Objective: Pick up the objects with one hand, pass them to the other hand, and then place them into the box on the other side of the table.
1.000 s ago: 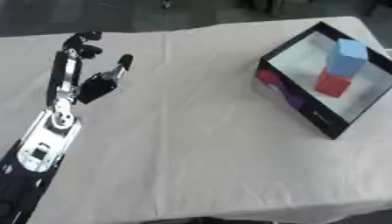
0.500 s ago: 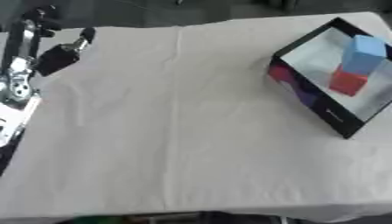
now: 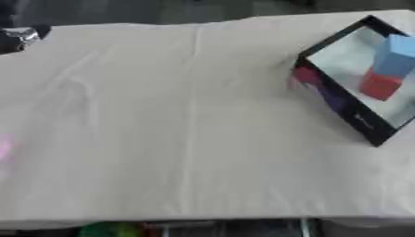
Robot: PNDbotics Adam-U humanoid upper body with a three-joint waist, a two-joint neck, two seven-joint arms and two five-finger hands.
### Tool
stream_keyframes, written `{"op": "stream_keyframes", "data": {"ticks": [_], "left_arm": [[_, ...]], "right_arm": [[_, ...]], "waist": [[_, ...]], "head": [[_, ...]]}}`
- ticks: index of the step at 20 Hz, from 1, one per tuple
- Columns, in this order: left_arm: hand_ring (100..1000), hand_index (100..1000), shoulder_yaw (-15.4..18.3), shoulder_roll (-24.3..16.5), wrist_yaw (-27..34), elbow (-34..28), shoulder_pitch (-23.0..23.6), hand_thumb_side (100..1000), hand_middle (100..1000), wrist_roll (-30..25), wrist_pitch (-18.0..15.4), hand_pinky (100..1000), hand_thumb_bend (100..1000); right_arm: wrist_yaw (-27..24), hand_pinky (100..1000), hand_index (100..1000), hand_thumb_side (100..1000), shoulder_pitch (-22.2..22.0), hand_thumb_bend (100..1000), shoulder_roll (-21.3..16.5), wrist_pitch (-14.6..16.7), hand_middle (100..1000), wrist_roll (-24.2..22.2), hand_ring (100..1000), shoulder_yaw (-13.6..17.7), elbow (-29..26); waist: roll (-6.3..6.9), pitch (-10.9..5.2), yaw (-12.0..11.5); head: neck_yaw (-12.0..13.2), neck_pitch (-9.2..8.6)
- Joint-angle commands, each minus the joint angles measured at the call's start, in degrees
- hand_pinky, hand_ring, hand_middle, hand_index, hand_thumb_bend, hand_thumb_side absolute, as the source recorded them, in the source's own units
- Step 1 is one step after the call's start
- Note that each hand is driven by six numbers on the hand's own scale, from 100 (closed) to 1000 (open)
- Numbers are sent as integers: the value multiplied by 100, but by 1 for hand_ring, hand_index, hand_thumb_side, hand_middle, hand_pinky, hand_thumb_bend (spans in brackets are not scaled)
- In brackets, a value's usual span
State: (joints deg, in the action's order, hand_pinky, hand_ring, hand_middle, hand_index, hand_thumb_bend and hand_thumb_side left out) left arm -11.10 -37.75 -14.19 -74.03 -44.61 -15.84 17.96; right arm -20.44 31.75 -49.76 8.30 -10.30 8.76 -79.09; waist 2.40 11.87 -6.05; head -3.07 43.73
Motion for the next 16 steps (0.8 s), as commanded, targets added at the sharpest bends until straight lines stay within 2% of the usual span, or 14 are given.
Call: {"op": "stream_keyframes", "data": {"ticks": [1,3,7,11,14,16], "left_arm": [[786,850,79,-531,44,183,-182,367,762,-610,-34,842,631],[791,850,96,-701,-61,346,-219,349,764,-882,-67,842,655],[800,853,63,-969,-155,646,-210,429,769,-1364,-252,844,694],[805,850,-37,-1233,-3,763,-36,453,767,-1723,-312,844,719],[810,851,-197,-1506,57,588,128,453,764,-1683,88,849,753],[815,850,-346,-1693,55,327,243,446,764,-1541,508,859,787]], "right_arm": [[25,1000,1000,240,81,100,-256,28,1000,10,1000,44,-11],[39,1000,1000,246,69,100,-255,33,1000,19,1000,46,6],[67,1000,1000,261,52,100,-240,28,1000,2,1000,60,61],[108,1000,1000,266,29,100,-238,36,1000,-15,1000,61,97],[148,1000,1000,271,5,100,-241,43,1000,-9,1000,67,133],[184,1000,1000,278,-8,100,-235,51,1000,-7,1000,65,160]], "waist": [[-13,-123,4],[-17,-119,10],[-13,-111,13],[-8,-105,15],[-5,-101,15],[2,-96,15]], "head": [[111,39],[154,39],[229,39],[312,39],[317,39],[327,39]]}}
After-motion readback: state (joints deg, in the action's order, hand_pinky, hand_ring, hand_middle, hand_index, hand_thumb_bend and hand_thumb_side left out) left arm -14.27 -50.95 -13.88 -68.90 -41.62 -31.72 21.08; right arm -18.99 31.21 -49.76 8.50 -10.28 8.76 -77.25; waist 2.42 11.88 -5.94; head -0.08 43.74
